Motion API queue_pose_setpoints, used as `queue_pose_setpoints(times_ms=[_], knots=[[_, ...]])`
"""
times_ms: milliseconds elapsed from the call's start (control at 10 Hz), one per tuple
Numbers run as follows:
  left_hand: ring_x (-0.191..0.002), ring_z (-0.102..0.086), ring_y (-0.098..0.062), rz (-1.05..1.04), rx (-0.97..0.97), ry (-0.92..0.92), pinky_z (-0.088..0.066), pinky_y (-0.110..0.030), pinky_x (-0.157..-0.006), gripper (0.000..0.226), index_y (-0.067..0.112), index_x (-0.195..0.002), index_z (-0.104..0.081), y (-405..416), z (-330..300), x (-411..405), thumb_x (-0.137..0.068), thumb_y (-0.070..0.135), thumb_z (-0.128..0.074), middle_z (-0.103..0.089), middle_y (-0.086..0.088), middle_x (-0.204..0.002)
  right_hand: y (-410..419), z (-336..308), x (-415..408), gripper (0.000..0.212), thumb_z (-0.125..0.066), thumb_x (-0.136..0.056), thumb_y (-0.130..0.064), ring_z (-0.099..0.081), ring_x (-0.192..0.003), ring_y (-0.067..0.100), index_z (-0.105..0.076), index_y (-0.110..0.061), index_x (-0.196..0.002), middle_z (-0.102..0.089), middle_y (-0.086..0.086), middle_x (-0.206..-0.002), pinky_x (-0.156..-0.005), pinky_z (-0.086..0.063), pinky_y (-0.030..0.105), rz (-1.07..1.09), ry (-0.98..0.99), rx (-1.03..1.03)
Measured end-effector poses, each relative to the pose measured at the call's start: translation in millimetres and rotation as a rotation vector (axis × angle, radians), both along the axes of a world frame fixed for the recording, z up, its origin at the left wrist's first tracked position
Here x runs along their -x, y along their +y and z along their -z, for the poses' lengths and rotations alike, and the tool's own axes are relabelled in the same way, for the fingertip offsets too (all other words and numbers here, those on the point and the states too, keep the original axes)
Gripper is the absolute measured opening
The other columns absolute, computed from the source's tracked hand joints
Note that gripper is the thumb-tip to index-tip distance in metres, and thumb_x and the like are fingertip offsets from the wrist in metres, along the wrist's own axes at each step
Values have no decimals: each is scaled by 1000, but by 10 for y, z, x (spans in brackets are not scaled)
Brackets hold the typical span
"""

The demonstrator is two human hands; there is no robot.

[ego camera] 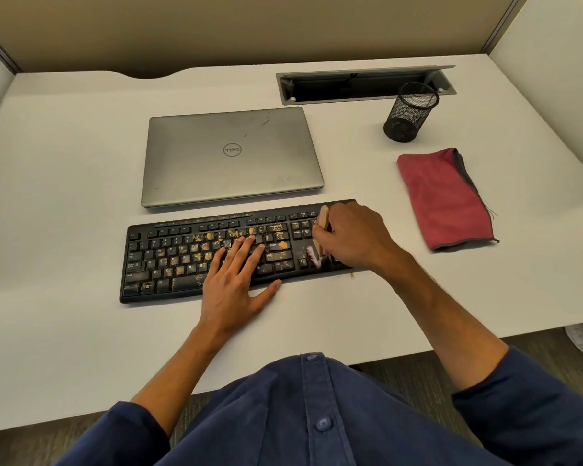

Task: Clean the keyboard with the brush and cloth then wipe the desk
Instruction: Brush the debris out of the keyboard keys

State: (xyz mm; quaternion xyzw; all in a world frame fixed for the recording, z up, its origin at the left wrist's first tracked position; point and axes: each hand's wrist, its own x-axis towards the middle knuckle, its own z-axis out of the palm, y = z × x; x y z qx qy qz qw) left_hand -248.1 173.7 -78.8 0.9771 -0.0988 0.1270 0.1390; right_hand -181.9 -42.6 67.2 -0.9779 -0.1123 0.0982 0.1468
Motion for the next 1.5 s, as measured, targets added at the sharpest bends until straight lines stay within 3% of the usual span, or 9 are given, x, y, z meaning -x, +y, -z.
queue_pose_setpoints(times_ms=[200, 500, 700, 900, 1000, 1200, 1300, 1400, 1500], knots=[[-147, -32, -20, 5, 4, -6, -23, -47, -121, 72, 18, -146, -48, 7, 4, -2, -92, 66, -44, -41, -5, -156, -25, 34, -37, 40, -47, -100, -35, -49, -53, 12, -62, -13, -70, -58, -1, -60, -57, -34, 28, 26, -42, -55], [-147, -32, -20, 2, 3, -10, -22, -45, -121, 72, 18, -146, -49, 1, 9, 3, -92, 66, -45, -41, -4, -156, 54, 84, 12, 50, -44, -102, -35, -50, -50, 14, -47, -18, -55, -55, 0, -54, -51, -33, 28, 35, -102, -104], [-147, -32, -20, -1, 1, -8, -23, -46, -121, 72, 18, -146, -49, 5, 15, -4, -92, 66, -45, -42, -5, -156, 60, 74, -7, 43, -46, -101, -36, -46, -51, 9, -61, -15, -67, -58, 0, -59, -51, -34, 26, -6, -85, -85], [-146, -33, -20, -1, 4, -17, -23, -46, -121, 72, 18, -146, -49, 2, 13, -6, -92, 66, -46, -42, -5, -155, 42, 47, -32, 44, -48, -100, -38, -48, -52, 10, -52, -22, -60, -54, -4, -56, -55, -34, 28, -68, -17, -47], [-146, -33, -21, 5, 7, -15, -21, -45, -121, 73, 18, -146, -49, 7, 8, 0, -92, 66, -45, -42, -5, -155, 70, 82, -37, 38, -46, -101, -38, -59, -63, 16, -70, -17, -79, -65, 1, -66, -57, -40, 27, -86, -64, -111], [-146, -34, -21, -1, 5, -22, -24, -47, -120, 72, 18, -145, -50, 3, 12, -1, -92, 66, -45, -43, -6, -155, 57, 20, -62, 40, -49, -98, -37, -56, -59, 17, -60, -19, -65, -60, 0, -60, -55, -37, 29, -146, 14, -72], [-146, -34, -21, 3, 6, -21, -23, -46, -121, 73, 18, -145, -50, 8, 11, -3, -91, 66, -45, -43, -6, -155, 60, -2, -62, 38, -47, -100, -39, -57, -61, 15, -68, -20, -76, -64, 0, -65, -56, -38, 29, -151, -33, -104], [-146, -33, -20, 4, 6, -22, -22, -45, -121, 72, 18, -145, -50, 1, 14, -7, -92, 66, -45, -42, -6, -155, 58, 3, -47, 42, -48, -100, -36, -50, -55, 14, -53, -20, -61, -54, -3, -57, -54, -32, 28, -156, 44, -52], [-146, -33, -20, 2, 5, -22, -23, -45, -121, 72, 18, -145, -50, 1, 17, -4, -92, 66, -46, -42, -5, -155, 34, -32, -77, 41, -49, -99, -34, -49, -54, 15, -52, -19, -61, -55, -1, -58, -50, -31, 28, -139, 55, -24]])
